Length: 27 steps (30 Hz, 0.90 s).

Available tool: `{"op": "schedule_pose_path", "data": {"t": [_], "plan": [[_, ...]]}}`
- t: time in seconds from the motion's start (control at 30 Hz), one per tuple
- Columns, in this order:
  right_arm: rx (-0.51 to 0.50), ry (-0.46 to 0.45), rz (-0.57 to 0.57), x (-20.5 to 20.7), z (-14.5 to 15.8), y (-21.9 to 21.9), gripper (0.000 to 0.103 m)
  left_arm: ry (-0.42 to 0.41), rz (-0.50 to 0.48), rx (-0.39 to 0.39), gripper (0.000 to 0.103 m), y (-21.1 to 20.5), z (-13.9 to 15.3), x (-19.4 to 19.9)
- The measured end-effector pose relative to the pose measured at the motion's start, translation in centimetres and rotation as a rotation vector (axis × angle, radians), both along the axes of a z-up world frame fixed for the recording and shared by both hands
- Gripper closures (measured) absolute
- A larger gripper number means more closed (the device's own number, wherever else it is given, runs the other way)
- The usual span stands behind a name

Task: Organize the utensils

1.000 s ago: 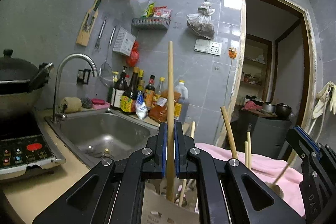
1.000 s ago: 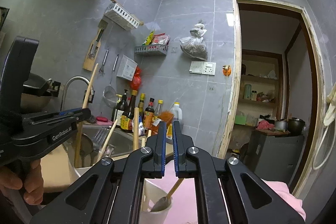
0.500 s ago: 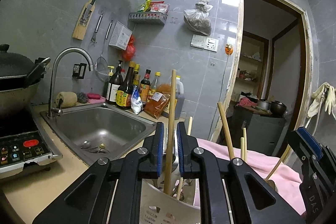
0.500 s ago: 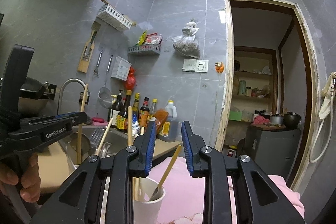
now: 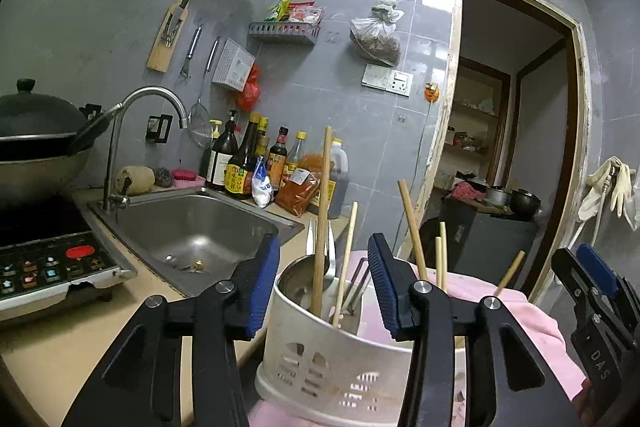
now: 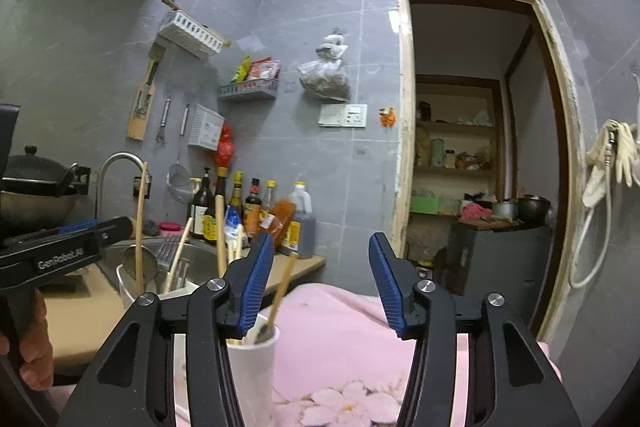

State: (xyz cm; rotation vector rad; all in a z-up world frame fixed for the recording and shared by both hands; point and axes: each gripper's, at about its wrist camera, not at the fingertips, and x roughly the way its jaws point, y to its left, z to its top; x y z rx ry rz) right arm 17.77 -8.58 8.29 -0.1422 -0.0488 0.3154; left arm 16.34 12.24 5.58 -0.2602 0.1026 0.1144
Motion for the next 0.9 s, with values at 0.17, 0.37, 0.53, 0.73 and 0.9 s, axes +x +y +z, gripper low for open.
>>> {"op": "schedule_pose_path", "data": {"t": [0.17,0.37,0.53,0.73,0.9], "plan": [[0.04,0.013,-0.054,-1.7,0.3,-2.1,0.033,0.002,-0.031,0.012,0.046,-1.0,0.4,-1.7],[0.065,0.03,-0.125,-4.3,0.7,-4.5,0.024,0.013,-0.104,0.035,0.032,-2.4,0.7,-3.7],[0.073,0.057,-0.167,-6.6,0.9,-6.3,0.014,0.01,-0.152,0.049,0.021,-3.5,0.6,-5.8],[0.069,0.088,-0.193,-9.6,0.9,-7.8,0.0,0.039,-0.205,0.063,0.012,-4.5,-0.1,-8.0],[0.066,0.117,-0.207,-11.9,0.5,-8.7,0.0,0.058,-0.23,0.09,0.009,-5.5,-0.7,-9.7]]}}
